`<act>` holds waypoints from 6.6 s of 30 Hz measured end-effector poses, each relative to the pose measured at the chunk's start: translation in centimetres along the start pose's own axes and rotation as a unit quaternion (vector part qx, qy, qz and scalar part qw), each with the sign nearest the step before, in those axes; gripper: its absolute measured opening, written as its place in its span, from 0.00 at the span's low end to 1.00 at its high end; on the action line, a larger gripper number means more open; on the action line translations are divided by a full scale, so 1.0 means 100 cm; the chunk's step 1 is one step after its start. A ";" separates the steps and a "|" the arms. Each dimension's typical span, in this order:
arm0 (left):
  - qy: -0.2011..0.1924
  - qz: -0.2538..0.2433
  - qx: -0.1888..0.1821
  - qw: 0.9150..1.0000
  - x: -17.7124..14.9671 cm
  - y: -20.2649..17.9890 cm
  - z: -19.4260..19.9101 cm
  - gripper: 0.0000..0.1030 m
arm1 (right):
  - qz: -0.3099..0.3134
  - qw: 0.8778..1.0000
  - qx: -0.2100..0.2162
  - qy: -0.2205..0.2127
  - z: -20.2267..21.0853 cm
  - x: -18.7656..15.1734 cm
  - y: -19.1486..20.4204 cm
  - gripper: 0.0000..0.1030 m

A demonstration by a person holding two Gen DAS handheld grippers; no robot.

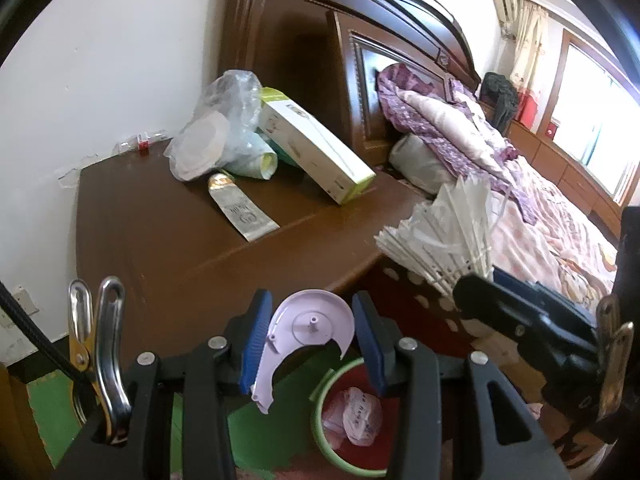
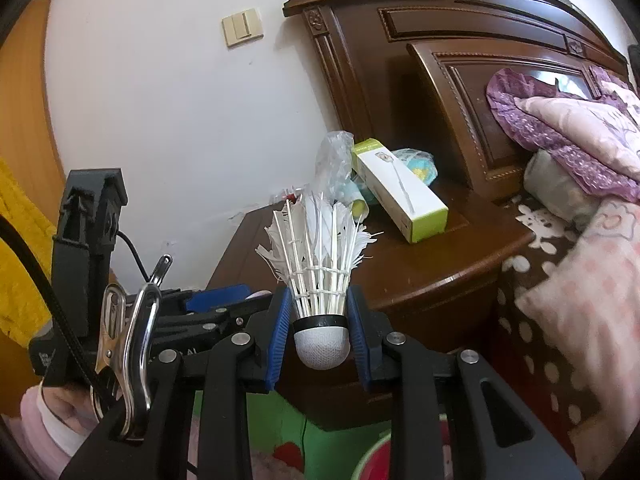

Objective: Collect trash
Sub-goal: 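Carry the pink tape roll and shuttlecock down over the red bucket, then open both tools to drop the tape roll and shuttlecock into the bucket, then raise both tools from the bucket back to the nightstand, then grasp the silver tube with the left tool while the right tool grasps the white selfie-stick box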

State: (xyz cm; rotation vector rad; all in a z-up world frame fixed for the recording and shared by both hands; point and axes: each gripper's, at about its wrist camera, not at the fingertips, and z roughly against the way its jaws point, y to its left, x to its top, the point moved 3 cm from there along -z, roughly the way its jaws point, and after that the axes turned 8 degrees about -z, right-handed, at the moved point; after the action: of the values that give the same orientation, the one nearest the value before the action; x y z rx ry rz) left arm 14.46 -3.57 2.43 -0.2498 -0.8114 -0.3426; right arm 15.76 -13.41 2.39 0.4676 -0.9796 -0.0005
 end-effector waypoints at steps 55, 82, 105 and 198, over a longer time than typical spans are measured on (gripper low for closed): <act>0.129 -0.057 -0.070 0.987 -0.177 -0.115 -0.162 0.43 | -0.192 0.946 -0.213 0.153 -0.006 -0.193 -0.177 0.29; 0.157 -0.063 -0.059 0.984 -0.186 -0.112 -0.187 0.48 | -0.255 0.928 -0.223 0.154 -0.027 -0.204 -0.212 0.38; 0.127 -0.039 -0.044 0.990 -0.157 -0.087 -0.140 0.48 | -0.168 0.966 -0.174 0.097 -0.004 -0.180 -0.163 0.38; 0.053 0.128 0.128 0.982 0.090 0.090 -0.149 0.61 | 0.021 0.996 -0.090 0.003 -0.081 0.083 -0.059 0.39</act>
State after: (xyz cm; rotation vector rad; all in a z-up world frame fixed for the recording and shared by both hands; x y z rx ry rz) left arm 33.58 -2.24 -1.56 -0.0919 -0.7013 -0.0088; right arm 28.16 -17.35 2.99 0.2809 -0.9736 -0.0504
